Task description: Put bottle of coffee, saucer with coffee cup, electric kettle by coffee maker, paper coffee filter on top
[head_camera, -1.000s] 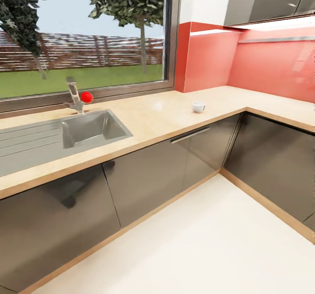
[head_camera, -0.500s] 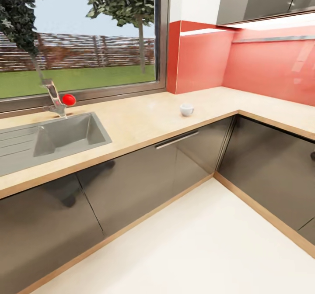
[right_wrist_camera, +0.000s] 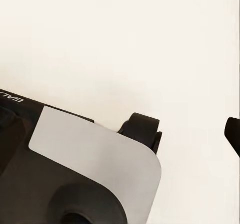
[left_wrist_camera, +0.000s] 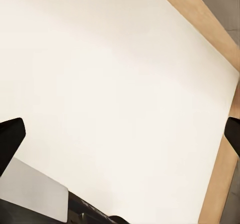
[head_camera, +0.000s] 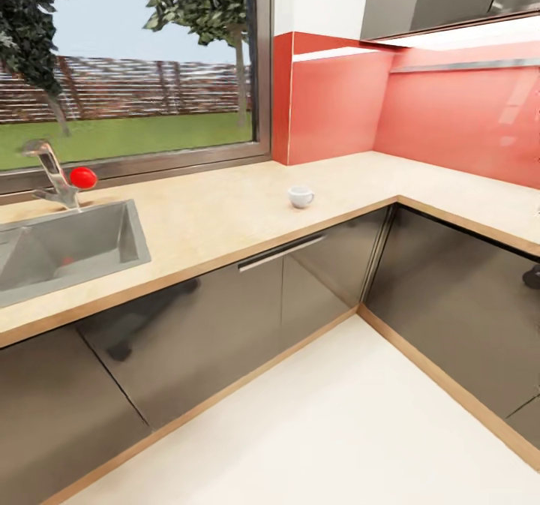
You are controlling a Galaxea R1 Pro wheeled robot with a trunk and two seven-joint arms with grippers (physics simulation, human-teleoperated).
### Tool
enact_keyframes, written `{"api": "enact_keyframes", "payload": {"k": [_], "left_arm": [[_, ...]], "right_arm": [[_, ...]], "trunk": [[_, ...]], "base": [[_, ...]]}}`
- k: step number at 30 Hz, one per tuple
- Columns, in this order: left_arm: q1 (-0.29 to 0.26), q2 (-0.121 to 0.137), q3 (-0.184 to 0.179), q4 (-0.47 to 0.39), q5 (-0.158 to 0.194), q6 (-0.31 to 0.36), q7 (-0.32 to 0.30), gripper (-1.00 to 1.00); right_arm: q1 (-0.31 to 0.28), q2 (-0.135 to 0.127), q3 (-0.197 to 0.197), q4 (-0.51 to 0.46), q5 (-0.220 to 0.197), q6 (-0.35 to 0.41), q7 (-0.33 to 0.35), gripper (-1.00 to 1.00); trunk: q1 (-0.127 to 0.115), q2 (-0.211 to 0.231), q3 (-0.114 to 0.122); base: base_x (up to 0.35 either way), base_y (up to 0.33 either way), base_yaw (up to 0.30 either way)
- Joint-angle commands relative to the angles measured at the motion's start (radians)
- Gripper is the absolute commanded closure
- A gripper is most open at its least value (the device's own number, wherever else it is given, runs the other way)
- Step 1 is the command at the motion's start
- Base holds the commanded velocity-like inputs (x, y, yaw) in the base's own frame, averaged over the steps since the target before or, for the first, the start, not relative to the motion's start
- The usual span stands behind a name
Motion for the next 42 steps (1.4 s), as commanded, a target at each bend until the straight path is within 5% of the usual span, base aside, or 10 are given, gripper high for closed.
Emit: {"api": "enact_keyframes", "payload": {"k": [1, 25, 42], "left_arm": [[0.000, 0.000, 0.003, 0.001, 0.001, 0.003, -0.004, -1.00], [0.000, -0.001, 0.003, 0.001, 0.001, 0.003, -0.004, -1.00], [0.000, -0.001, 0.002, 0.000, 0.001, 0.003, -0.004, -1.00]], "right_arm": [[-0.001, 0.000, 0.008, 0.001, -0.008, -0.004, 0.002, -1.00], [-0.001, 0.013, 0.008, 0.001, -0.008, -0.003, -0.031, -1.00], [-0.001, 0.013, 0.008, 0.001, -0.008, -0.003, -0.047, -1.00]], "trunk": [[0.000, 0.000, -0.001], [0.000, 0.000, -0.001], [0.000, 0.000, -0.001]], "base": [[0.055, -0.246, 0.015], [0.004, -0.045, 0.227], [0.000, -0.286, 0.051]]}}
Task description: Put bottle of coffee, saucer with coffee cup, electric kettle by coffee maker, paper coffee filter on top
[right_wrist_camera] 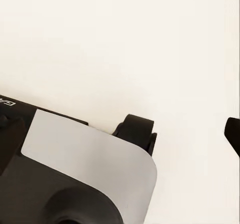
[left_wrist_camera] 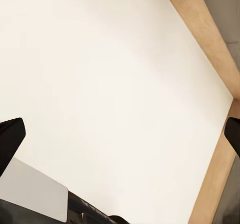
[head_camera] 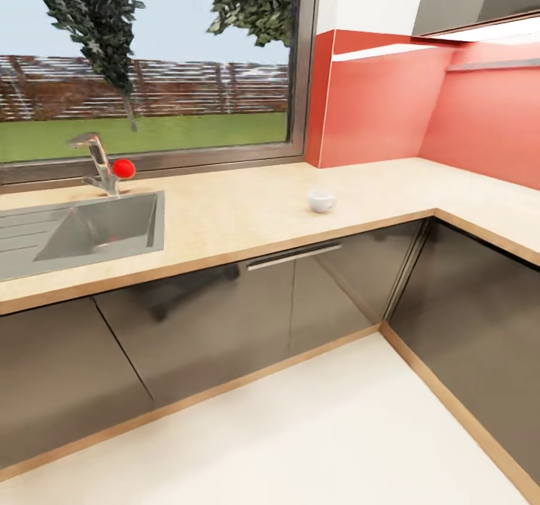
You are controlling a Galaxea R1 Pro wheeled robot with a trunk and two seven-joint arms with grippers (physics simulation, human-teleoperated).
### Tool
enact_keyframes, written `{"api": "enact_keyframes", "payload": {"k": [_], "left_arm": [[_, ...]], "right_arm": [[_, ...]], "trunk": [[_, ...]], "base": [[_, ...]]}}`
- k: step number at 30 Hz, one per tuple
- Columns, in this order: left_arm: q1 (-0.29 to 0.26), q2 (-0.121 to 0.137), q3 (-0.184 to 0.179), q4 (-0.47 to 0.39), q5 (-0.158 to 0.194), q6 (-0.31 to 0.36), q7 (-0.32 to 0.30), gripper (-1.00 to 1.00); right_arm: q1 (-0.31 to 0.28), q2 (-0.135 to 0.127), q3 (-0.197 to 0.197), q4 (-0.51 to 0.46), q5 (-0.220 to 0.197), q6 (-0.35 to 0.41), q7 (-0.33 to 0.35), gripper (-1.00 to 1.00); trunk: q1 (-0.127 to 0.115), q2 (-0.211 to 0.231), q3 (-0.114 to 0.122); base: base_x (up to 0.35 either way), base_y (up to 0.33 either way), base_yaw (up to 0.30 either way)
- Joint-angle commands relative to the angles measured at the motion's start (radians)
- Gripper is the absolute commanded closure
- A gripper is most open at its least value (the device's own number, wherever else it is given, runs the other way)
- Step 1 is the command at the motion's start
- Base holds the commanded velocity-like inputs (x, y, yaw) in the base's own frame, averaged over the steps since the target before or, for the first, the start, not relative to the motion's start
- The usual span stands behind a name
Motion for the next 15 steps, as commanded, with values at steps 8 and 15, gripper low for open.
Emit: {"api": "enact_keyframes", "payload": {"k": [8, 15], "left_arm": [[-0.001, 0.000, 0.003, 0.002, 0.001, 0.003, -0.004, -1.00], [-0.001, 0.000, 0.003, 0.001, 0.001, 0.003, -0.004, -1.00]], "right_arm": [[0.000, 0.001, 0.008, 0.000, -0.008, -0.004, 0.002, -1.00], [0.000, 0.001, 0.008, 0.000, -0.008, -0.003, 0.002, -1.00]], "trunk": [[0.000, 0.000, -0.001], [0.000, 0.000, -0.001]], "base": [[0.000, -0.073, 0.259], [0.000, -0.008, 0.250]]}}
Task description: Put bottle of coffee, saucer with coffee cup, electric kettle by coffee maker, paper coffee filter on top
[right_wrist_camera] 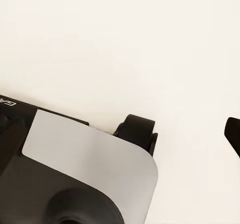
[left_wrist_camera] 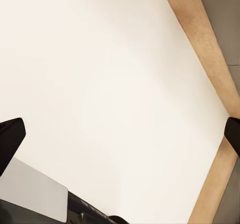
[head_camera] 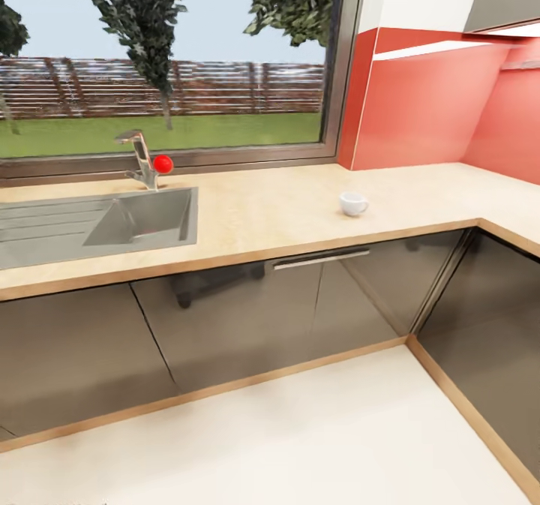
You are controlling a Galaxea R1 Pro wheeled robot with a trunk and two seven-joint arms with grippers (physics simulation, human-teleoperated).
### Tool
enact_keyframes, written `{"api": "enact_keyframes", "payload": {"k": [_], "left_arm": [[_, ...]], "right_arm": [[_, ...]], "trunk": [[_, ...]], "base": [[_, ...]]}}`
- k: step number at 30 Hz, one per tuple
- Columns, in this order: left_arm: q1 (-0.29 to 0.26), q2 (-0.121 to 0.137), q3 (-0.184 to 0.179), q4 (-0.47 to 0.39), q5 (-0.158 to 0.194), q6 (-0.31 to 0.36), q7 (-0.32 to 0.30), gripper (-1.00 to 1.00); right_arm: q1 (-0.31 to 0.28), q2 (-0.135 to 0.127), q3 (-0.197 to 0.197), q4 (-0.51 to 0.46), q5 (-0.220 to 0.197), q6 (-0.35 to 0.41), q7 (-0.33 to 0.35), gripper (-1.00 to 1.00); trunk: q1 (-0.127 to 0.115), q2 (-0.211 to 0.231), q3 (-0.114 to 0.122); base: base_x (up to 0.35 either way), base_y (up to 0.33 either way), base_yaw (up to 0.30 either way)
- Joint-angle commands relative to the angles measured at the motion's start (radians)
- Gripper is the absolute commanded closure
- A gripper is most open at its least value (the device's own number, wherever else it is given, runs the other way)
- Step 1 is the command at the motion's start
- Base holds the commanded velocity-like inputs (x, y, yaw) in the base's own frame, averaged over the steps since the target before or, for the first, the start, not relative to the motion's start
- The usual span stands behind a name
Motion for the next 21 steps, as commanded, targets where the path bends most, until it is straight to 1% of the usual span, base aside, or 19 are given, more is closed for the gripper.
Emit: {"api": "enact_keyframes", "payload": {"k": [1, 4, 11, 15, 21], "left_arm": [[0.000, 0.000, 0.001, 0.001, 0.001, 0.003, -0.004, -1.00], [-0.001, 0.000, 0.001, 0.001, 0.001, 0.003, -0.004, -1.00], [-0.001, 0.000, 0.001, 0.001, 0.001, 0.003, -0.004, -1.00], [-0.001, 0.000, 0.001, 0.001, 0.001, 0.003, -0.003, -1.00], [-0.001, 0.000, 0.001, 0.001, 0.001, 0.003, -0.004, -1.00]], "right_arm": [[0.000, -0.001, 0.008, 0.001, -0.009, -0.004, 0.003, -1.00], [0.000, -0.001, 0.008, 0.001, -0.009, -0.004, 0.003, -1.00], [0.000, -0.001, 0.008, 0.001, -0.009, -0.004, 0.003, -1.00], [0.000, -0.001, 0.008, 0.001, -0.009, -0.004, 0.003, -1.00], [0.000, -0.001, 0.008, 0.001, -0.009, -0.004, 0.002, -1.00]], "trunk": [[0.000, 0.000, -0.001], [0.000, 0.000, -0.001], [0.000, 0.000, -0.001], [0.000, 0.000, -0.001], [0.000, 0.000, -0.001]], "base": [[0.000, -0.095, 0.091], [0.000, -0.196, 0.045], [0.000, -0.282, 0.040], [0.000, -0.304, 0.174], [0.000, -0.291, 0.259]]}}
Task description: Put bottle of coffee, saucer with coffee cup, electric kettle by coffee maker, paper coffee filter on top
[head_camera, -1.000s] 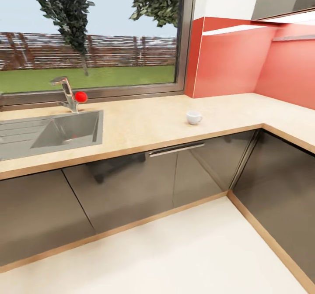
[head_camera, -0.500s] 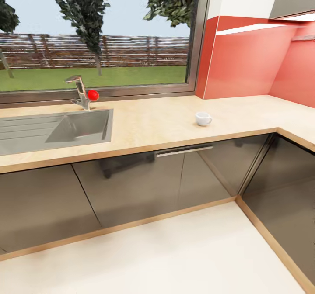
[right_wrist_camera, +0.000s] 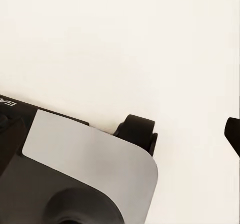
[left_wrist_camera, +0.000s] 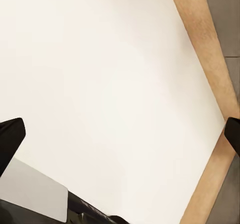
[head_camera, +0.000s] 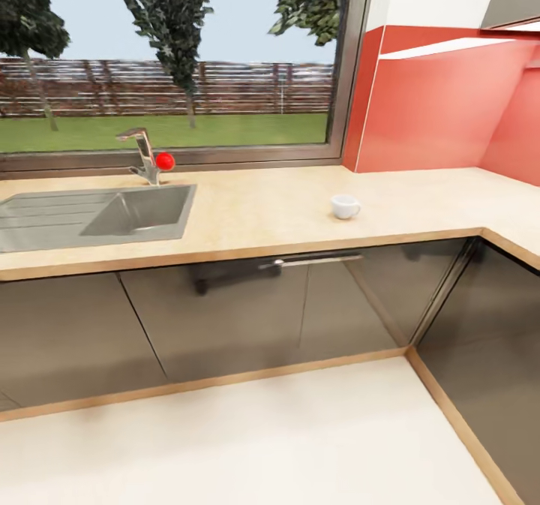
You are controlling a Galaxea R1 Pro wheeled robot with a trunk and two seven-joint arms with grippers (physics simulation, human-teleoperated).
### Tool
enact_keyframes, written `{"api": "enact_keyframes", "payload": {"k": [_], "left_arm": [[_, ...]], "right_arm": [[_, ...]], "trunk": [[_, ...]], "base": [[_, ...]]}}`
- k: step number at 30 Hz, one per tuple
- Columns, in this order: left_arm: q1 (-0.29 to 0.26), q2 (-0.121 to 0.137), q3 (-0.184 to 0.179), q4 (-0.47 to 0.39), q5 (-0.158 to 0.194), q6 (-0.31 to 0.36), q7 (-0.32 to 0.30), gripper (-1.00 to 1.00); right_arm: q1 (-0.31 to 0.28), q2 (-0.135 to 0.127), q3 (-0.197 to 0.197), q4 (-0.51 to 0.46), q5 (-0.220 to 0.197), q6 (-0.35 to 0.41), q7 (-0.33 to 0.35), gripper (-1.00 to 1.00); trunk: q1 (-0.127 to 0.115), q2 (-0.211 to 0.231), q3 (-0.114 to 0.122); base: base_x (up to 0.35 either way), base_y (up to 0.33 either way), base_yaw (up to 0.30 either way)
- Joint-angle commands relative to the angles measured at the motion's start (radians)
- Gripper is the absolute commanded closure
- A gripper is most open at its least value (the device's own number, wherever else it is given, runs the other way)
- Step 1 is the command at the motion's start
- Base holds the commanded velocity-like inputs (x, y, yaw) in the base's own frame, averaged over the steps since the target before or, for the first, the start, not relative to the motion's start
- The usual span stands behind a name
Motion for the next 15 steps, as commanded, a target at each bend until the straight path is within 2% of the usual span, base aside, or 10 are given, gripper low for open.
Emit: {"api": "enact_keyframes", "payload": {"k": [1, 7, 11, 15], "left_arm": [[-0.001, 0.000, 0.002, 0.001, 0.001, 0.003, -0.004, -1.00], [-0.001, 0.000, 0.003, 0.001, 0.001, 0.003, -0.004, -1.00], [-0.001, 0.000, 0.002, 0.001, 0.001, 0.003, -0.004, -1.00], [0.003, -0.005, 0.000, -0.004, 0.000, -0.002, -0.004, -1.00]], "right_arm": [[0.000, -0.001, 0.008, 0.000, -0.009, -0.004, 0.002, -1.00], [0.000, 0.005, 0.008, 0.000, -0.009, -0.004, 0.001, -1.00], [0.000, 0.005, 0.008, 0.000, -0.009, -0.003, 0.002, -1.00], [0.023, -0.016, 0.026, 0.023, -0.019, -0.026, -0.017, -1.00]], "trunk": [[0.000, 0.000, -0.001], [0.000, 0.000, -0.001], [0.000, 0.000, -0.001], [0.000, 0.000, -0.001]], "base": [[0.000, -0.164, 0.270], [0.000, -0.066, 0.257], [0.000, -0.156, 0.064], [0.000, 0.000, 0.000]]}}
